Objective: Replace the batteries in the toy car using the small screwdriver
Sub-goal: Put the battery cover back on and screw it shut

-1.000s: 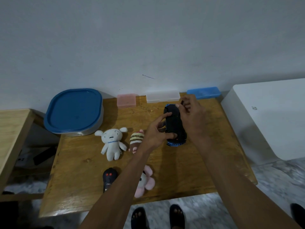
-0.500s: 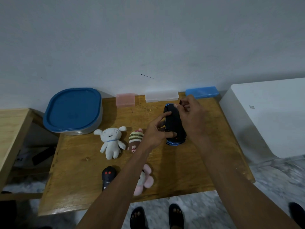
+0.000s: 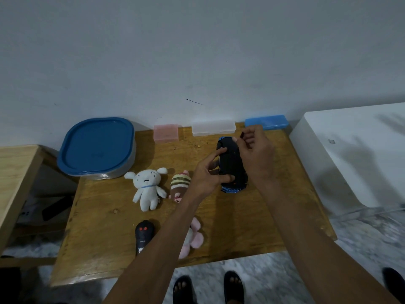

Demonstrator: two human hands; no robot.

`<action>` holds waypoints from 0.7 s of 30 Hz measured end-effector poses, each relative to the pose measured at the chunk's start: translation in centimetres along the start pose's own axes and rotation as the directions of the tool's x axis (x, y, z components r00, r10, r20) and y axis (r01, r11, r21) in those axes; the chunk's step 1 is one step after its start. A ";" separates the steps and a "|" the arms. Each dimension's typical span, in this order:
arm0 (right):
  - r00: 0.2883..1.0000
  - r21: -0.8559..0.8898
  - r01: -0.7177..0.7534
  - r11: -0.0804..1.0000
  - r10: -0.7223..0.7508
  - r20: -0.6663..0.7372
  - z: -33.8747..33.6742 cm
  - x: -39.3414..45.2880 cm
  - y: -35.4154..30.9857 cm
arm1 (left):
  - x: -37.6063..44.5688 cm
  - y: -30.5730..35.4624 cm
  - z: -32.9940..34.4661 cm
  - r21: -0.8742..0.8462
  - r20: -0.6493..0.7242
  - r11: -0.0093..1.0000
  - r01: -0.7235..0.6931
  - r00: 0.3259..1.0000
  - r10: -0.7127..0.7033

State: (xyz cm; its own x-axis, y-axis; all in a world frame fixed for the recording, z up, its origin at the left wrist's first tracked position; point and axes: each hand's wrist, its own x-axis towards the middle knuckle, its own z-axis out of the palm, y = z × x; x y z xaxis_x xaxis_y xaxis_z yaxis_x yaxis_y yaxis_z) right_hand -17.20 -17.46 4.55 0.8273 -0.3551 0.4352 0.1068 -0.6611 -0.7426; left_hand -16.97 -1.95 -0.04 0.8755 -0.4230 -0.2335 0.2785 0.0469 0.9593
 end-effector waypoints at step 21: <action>1.000 -0.002 -0.002 1.000 0.002 0.029 -0.1 -0.4 0.3 | -0.7 0.0 0.2 0.012 -0.030 1.000 -0.008 1.000 0.008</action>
State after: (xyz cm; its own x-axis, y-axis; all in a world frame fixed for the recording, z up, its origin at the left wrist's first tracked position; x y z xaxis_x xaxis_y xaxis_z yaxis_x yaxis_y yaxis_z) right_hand -17.61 -17.59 4.21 0.8434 -0.3370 0.4184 0.1040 -0.6616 -0.7426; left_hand -17.69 -1.79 0.18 0.8891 -0.3955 -0.2304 0.2672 0.0396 0.9628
